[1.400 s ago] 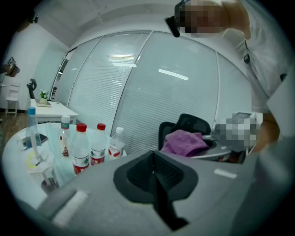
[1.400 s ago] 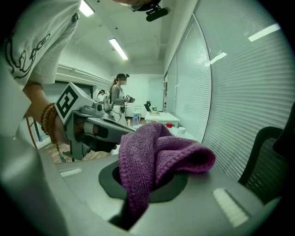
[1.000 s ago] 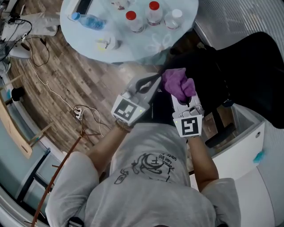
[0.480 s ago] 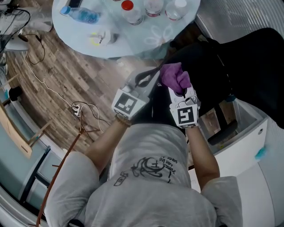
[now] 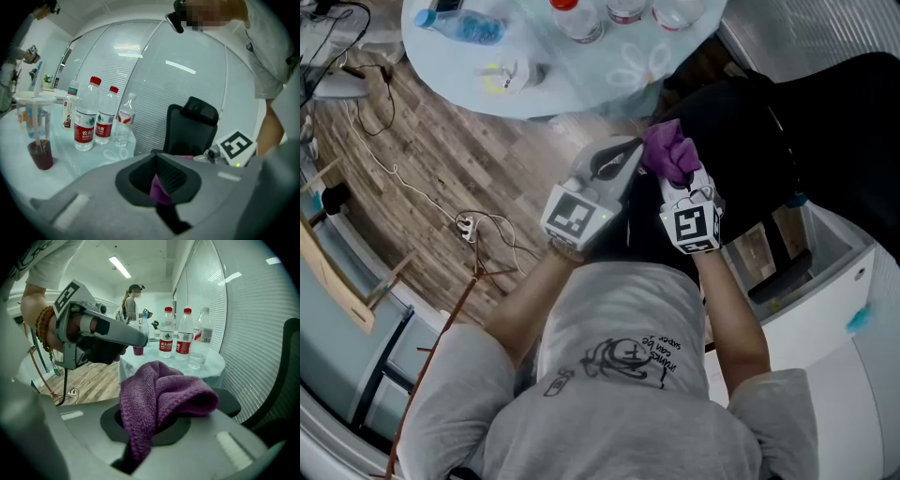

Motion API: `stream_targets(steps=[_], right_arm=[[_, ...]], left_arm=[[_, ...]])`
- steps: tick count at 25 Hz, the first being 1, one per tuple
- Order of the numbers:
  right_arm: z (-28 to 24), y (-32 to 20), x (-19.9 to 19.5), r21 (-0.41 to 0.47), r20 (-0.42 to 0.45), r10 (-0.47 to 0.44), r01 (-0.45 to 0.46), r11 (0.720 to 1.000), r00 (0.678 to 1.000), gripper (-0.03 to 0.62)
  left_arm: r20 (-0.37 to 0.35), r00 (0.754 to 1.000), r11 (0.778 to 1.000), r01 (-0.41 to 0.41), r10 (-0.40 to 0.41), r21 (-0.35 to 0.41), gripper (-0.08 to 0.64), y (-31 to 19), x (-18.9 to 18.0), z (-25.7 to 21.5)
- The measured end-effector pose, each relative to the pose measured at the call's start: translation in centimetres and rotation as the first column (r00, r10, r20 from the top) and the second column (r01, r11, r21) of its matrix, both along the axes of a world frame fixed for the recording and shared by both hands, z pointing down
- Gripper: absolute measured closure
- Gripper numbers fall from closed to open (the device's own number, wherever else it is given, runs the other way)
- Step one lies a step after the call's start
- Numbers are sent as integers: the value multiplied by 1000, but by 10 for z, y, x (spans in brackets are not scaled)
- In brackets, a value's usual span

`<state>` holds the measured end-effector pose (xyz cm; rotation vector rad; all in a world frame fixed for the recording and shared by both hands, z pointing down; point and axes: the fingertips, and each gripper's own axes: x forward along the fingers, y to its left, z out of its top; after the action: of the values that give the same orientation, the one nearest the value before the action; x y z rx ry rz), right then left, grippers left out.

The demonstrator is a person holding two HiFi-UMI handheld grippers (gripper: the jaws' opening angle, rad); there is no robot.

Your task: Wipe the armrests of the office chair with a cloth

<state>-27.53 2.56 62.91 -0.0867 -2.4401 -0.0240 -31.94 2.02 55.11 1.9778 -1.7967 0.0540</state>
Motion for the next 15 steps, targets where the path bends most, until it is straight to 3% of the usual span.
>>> stream_targets(steps=[6,15], right_arm=[[0,-6,1,21,1,-7,7,1000,1000,557],[3,-45,4,45,-4,56,-56,997,998,555]], left_arm=[[-22,1000,1000,-8,8,-24,560,1,5,4],[-22,999,999,-26,25,-19,560,-7,10,2]])
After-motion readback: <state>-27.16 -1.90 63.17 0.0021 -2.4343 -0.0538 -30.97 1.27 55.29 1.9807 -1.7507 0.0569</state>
